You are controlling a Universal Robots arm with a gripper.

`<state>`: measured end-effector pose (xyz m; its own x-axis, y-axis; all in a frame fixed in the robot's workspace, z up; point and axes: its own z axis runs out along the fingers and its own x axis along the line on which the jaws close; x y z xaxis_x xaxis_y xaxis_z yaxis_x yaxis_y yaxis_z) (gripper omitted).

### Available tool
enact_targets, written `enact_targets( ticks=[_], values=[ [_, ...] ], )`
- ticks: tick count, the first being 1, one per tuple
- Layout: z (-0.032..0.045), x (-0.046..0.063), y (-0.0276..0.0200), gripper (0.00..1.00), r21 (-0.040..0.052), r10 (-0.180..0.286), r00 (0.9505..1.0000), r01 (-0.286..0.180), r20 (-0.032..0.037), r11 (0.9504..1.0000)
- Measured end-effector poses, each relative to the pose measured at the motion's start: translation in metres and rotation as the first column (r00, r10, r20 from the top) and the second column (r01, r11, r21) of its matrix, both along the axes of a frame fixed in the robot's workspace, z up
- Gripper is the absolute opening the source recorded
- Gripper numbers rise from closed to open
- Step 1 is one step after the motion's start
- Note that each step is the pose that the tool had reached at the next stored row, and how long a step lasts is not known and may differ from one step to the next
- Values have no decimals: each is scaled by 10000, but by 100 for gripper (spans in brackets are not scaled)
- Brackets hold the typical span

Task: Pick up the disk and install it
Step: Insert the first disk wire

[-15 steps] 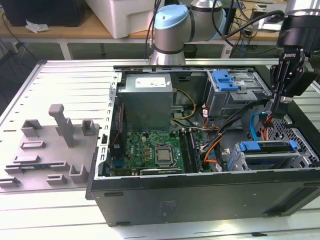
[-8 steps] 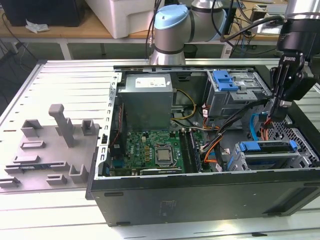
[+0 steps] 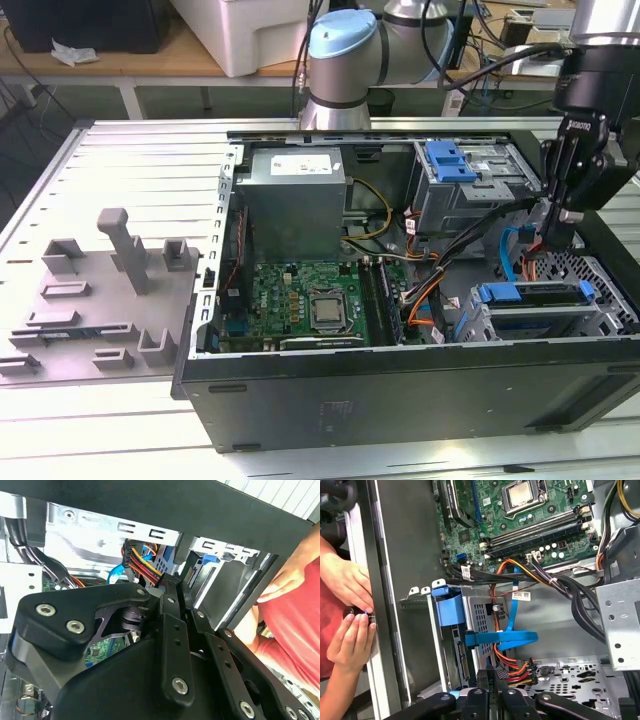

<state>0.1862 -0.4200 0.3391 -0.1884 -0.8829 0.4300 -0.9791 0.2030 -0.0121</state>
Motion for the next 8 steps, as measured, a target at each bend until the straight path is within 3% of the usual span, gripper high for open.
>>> enact_targets(
  ticks=[1, 2, 5, 6, 8],
  values=[
    [0, -4, -10, 16, 46, 1, 10000, -1, 41, 10000],
    [0, -31, -53, 16, 215, 2, 9998, -6, 181, 9998],
    [0, -140, -176, 16, 470, -6, 9992, -12, 390, 9989],
    [0, -158, -198, 16, 538, -9, 9990, -15, 443, 9985],
    [0, -160, -198, 16, 539, -9, 9990, -15, 445, 9985]
  ],
)
